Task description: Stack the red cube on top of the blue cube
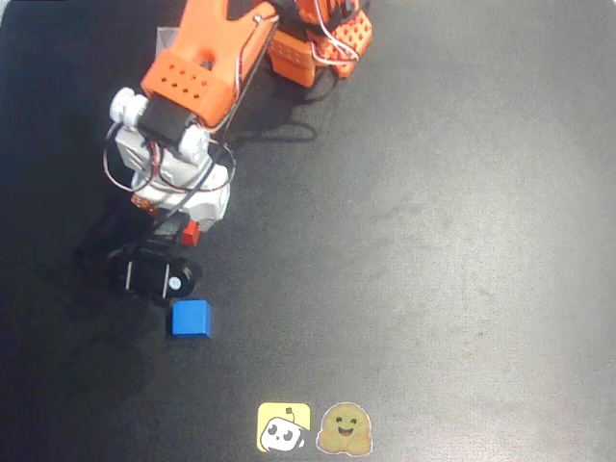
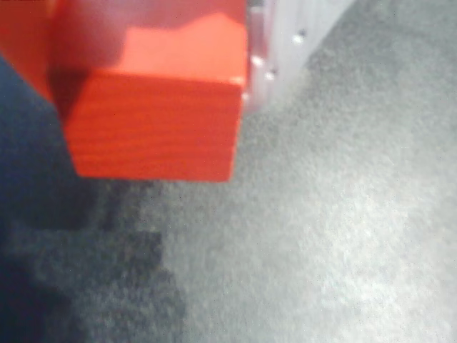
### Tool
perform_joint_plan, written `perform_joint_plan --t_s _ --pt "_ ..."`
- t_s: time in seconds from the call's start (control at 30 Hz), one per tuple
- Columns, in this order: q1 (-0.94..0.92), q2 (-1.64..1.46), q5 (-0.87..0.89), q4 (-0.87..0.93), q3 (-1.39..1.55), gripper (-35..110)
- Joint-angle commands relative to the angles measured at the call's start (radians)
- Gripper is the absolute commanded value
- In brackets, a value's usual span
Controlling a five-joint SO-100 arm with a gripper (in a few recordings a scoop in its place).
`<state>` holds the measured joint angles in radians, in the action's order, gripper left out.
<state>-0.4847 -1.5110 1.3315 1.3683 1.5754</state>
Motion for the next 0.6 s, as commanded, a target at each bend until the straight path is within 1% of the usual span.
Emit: perform_joint_plan --t_s 0.0,0.17,0.33,0.57 --pt "0.017 0.023 0.006 0.034 -0.117 0" --pt "0.061 0.109 0.008 0.035 -0.212 0" --pt "0.101 0.255 0.008 0.055 -0.382 0" --pt "0.141 0.327 0.044 0.031 -0.474 0"
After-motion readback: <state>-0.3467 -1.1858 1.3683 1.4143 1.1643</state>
